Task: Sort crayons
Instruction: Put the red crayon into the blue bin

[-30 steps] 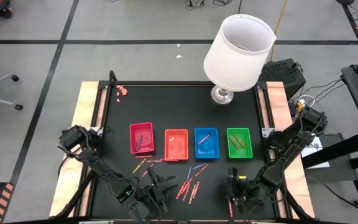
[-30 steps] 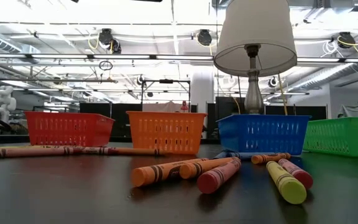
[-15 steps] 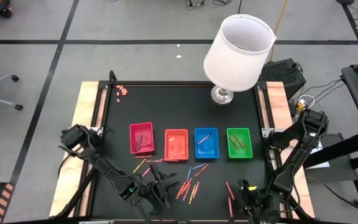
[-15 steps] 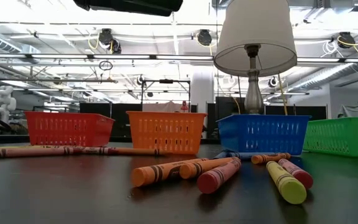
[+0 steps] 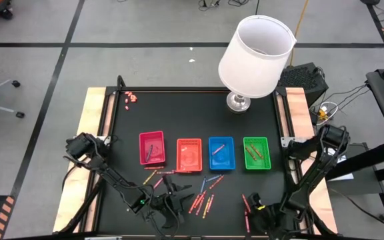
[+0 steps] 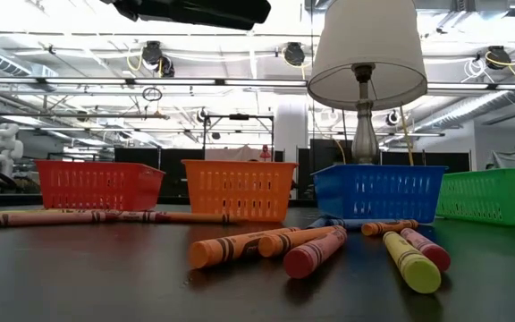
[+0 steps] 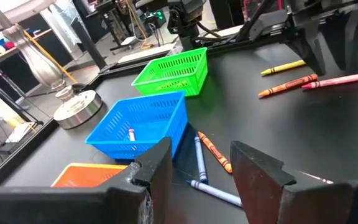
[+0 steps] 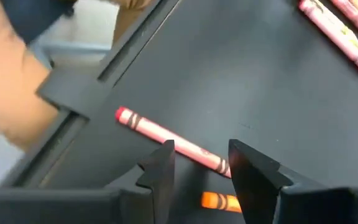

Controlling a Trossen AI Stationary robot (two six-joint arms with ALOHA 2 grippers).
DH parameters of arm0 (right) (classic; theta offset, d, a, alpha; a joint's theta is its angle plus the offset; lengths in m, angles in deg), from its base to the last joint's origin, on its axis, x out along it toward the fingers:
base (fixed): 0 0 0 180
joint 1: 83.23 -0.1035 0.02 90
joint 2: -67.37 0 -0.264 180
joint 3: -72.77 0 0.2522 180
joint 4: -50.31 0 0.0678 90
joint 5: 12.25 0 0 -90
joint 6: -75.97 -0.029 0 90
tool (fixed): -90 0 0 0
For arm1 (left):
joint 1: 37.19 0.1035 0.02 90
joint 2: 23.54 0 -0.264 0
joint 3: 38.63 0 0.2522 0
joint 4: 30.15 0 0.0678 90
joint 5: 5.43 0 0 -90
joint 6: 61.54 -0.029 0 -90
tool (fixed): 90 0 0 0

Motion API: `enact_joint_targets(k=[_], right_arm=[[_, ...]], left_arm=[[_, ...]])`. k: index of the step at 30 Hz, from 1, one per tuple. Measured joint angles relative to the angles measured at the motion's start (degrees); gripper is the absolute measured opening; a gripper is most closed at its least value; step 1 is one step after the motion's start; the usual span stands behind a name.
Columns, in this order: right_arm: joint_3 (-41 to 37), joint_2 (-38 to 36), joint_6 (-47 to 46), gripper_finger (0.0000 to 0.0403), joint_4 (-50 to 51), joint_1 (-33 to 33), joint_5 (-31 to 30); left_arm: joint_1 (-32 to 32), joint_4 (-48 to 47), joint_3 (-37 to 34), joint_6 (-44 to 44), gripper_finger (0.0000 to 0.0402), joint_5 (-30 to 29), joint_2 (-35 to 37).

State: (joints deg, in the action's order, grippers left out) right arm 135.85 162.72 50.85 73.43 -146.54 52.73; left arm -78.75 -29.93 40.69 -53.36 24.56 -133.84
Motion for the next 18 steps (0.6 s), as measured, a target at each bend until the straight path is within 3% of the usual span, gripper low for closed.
enact_joint_targets(k=[7,18], right_arm=[[0.0,0.0,6.6,0.0124,0.8,2.3,5.5],[0.0,0.0,12.7,0.0078,0.8,5.7,8.9]], left_arm=[[0.4,0.0,0.0,0.1,0.0162,0.0,0.0],[0.4,0.0,0.0,0.0,0.0162,0.0,0.0]])
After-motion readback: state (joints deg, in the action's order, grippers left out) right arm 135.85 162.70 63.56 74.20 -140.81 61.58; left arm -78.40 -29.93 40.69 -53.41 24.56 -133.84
